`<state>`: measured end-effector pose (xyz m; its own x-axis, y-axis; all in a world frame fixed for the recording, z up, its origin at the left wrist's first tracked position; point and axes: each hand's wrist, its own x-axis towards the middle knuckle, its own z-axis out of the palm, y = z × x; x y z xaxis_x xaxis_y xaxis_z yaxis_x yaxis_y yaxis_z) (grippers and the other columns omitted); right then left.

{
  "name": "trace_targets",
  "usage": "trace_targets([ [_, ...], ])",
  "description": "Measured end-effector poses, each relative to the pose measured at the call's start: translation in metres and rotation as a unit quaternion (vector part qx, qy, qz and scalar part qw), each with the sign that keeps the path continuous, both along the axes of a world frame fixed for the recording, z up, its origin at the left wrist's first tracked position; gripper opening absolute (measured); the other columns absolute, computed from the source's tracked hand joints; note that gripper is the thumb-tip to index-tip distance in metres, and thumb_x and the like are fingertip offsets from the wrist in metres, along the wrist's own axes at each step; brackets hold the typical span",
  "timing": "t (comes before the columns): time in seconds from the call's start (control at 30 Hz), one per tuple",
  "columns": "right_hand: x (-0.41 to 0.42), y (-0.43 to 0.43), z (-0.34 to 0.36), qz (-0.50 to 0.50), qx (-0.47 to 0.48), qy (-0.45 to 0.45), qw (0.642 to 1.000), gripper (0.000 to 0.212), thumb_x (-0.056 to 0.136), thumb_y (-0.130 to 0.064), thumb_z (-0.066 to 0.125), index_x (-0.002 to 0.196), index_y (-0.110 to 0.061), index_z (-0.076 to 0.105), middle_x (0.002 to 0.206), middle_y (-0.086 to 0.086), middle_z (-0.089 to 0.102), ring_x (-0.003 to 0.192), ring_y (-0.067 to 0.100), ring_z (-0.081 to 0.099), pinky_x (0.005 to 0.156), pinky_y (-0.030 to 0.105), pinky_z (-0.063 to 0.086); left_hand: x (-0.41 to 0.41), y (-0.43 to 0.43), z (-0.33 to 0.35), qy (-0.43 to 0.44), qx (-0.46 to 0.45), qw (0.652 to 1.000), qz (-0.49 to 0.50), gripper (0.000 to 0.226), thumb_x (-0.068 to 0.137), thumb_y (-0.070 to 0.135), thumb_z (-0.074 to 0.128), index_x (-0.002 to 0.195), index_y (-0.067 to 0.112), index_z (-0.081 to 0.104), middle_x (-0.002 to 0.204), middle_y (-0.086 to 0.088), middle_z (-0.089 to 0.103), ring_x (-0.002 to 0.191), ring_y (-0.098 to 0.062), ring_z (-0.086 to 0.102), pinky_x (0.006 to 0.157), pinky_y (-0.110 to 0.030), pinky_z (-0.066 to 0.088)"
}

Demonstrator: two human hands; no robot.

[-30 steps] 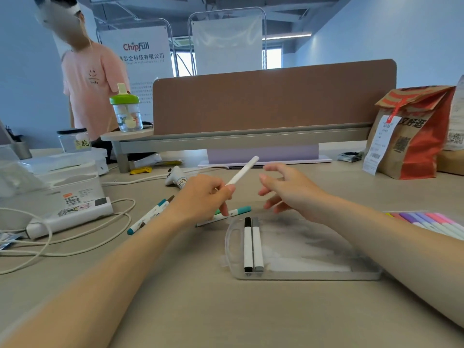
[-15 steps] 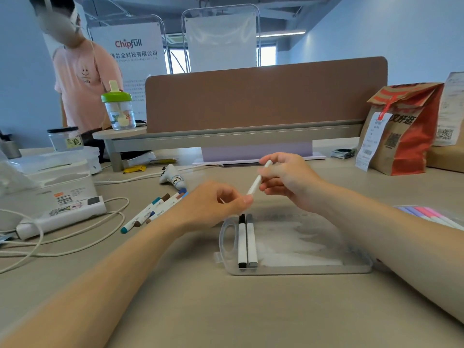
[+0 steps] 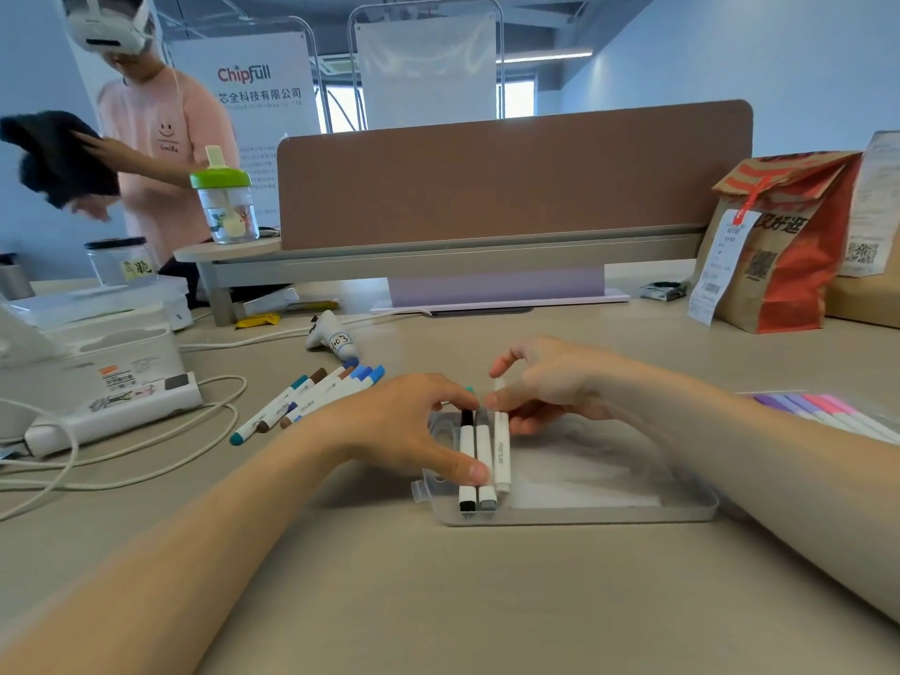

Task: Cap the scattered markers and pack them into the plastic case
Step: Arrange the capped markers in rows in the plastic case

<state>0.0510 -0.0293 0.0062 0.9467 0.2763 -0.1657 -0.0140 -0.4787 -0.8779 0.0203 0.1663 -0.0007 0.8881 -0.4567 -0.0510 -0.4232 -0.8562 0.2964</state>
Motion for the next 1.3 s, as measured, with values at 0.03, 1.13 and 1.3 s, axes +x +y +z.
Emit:
trace_targets([
  [0.03,-0.001,0.001,0.000,0.001,-0.004,-0.007,1.000,0.038,0.083,-0.007,0.077,0.112,-0.012,0.054,0.064,0.005,0.071,0.053,0.016,0.065,0.051,0.026,0.055,0.000,-0.001,0.000,-0.001,0.003,1.000,-0.001,0.079,0.070,0.066,0.073,0.139,0.040,0.045,0.141,0.021,0.043,0.116,0.000,0.040,0.094,-0.021,0.031],
  [1.13,0.008,-0.007,-0.006,0.071,-0.156,-0.039,0.984,0.028,0.074,-0.022,0.085,0.079,-0.016,0.059,0.074,0.007,0.057,0.054,0.013,0.050,0.050,0.023,0.041,-0.007,-0.017,-0.007,-0.004,0.019,1.000,0.023,0.071,0.067,0.080,0.063,0.132,0.057,0.046,0.127,0.010,0.044,0.117,-0.015,0.040,0.103,-0.040,0.037],
  [1.3,0.008,-0.006,-0.007,0.065,-0.162,-0.049,0.983,0.025,0.074,-0.020,0.085,0.078,-0.015,0.060,0.066,0.004,0.057,0.056,0.014,0.050,0.048,0.021,0.041,-0.005,-0.019,-0.008,-0.011,0.022,0.999,0.026,0.079,0.066,0.079,0.065,0.138,0.055,0.042,0.130,0.013,0.040,0.120,-0.014,0.038,0.105,-0.039,0.035],
])
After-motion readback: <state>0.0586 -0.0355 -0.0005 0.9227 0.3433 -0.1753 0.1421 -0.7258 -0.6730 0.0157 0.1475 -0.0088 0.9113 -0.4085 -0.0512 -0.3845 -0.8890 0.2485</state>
